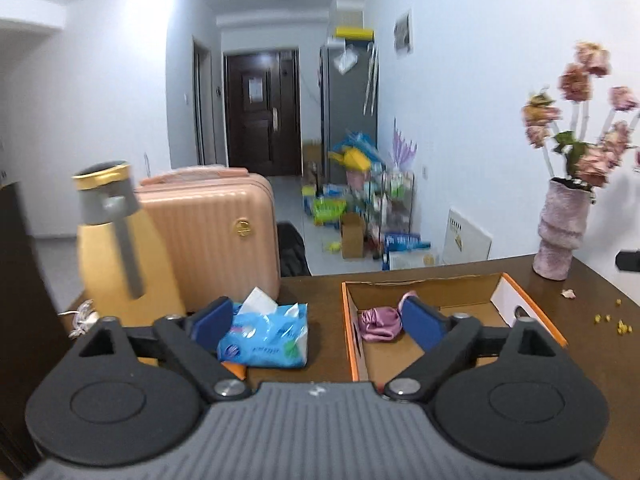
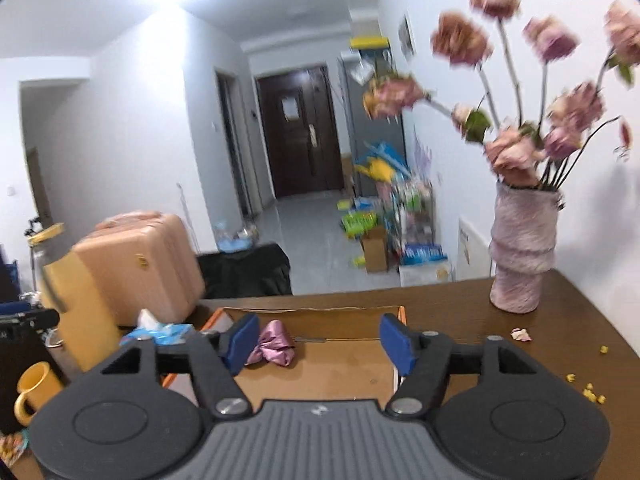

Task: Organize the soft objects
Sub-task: 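Move both tools back to the clear iridescent plastic bag, then close both tools on the clear plastic bag, then lift the clear bag with both tools and carry it into the box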

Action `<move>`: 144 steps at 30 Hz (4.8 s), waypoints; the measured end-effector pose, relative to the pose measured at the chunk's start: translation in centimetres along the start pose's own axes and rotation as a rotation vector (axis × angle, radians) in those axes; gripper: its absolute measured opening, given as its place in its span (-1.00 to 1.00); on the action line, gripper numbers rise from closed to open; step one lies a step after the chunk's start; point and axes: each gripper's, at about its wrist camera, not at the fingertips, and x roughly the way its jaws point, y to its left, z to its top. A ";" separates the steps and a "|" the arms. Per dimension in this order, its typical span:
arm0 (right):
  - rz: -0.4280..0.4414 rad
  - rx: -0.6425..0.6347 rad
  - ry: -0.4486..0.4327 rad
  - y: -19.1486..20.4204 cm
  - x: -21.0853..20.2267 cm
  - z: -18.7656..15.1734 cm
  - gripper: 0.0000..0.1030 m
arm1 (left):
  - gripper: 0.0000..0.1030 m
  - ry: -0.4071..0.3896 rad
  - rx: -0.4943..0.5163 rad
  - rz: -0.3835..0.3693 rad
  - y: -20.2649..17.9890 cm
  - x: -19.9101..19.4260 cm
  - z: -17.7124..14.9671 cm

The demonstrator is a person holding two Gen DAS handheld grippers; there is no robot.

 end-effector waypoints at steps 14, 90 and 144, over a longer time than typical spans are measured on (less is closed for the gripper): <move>-0.029 -0.110 -0.191 6.5 -16.1 -18.3 0.78 | 1.00 -0.198 -0.048 0.029 -1.7 -16.1 -17.1; 0.274 0.283 0.170 5.9 -1.3 -22.9 -0.36 | -0.63 0.309 -0.391 -0.541 -3.4 -1.2 -21.0; -0.134 0.065 0.321 -8.9 33.3 -2.7 -0.66 | -0.91 0.430 -0.176 -0.548 -19.1 38.4 -1.8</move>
